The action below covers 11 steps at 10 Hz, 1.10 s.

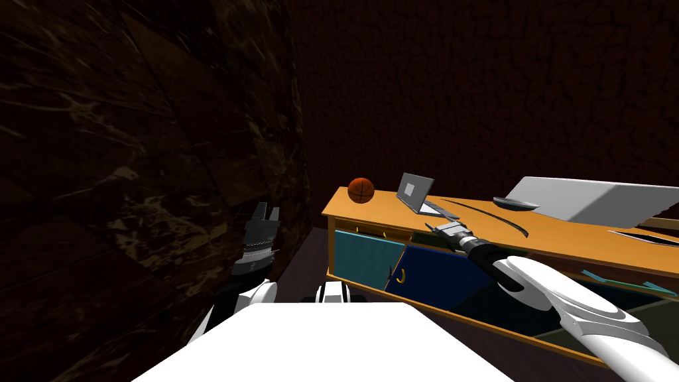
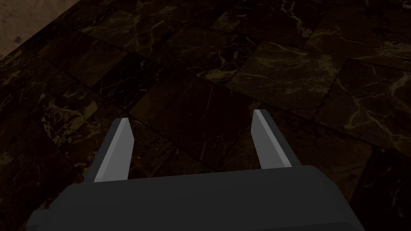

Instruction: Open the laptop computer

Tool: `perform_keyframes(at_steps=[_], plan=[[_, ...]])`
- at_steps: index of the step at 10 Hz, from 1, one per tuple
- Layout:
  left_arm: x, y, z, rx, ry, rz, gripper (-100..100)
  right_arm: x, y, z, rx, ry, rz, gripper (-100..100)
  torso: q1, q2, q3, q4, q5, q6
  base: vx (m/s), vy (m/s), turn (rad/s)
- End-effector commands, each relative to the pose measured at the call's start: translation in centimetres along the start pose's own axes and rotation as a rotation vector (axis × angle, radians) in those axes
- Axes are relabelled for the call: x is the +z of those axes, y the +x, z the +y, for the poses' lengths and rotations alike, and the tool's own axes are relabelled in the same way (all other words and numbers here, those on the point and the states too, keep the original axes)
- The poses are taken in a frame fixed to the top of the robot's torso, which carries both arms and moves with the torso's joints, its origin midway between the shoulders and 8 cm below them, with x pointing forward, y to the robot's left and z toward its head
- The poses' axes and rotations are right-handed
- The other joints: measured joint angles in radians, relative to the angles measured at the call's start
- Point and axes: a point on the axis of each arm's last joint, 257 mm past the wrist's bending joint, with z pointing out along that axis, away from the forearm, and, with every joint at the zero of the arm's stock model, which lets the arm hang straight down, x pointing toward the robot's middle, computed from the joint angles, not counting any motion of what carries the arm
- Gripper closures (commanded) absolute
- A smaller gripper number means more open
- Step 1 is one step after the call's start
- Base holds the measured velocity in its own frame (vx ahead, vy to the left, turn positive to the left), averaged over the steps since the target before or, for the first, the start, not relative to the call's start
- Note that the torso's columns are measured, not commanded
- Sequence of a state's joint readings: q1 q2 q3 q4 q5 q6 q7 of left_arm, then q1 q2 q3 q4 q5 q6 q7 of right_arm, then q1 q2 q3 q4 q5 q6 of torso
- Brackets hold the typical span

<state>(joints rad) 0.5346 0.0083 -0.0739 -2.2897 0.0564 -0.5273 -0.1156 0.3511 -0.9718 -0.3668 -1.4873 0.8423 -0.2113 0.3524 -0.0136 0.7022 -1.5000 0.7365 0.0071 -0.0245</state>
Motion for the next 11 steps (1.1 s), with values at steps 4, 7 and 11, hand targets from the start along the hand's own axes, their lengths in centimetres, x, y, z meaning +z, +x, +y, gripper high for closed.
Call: perform_keyframes(at_steps=[4,7,11], plan=[[0.0,0.0,0.0,0.0,0.0,0.0,0,0.8,-1.5,-3.5,-0.047,0.064,-0.016,-100,-0.003,-0.003,-0.002,0.0,0.001,-0.002,-0.006,0.024,0.043],[0.0,0.0,0.0,0.0,0.0,0.0,0,0.8,-0.7,-6.6,-0.124,0.111,0.024,-100,0.01,0.026,0.018,-0.001,-0.007,0.022,0.09,-0.02,0.169],[0.0,0.0,0.0,0.0,0.0,0.0,0,1.0,-0.8,-7.2,-0.14,0.12,0.031,100,0.012,0.041,0.028,0.003,-0.007,0.025,0.021,0.021,0.026]])
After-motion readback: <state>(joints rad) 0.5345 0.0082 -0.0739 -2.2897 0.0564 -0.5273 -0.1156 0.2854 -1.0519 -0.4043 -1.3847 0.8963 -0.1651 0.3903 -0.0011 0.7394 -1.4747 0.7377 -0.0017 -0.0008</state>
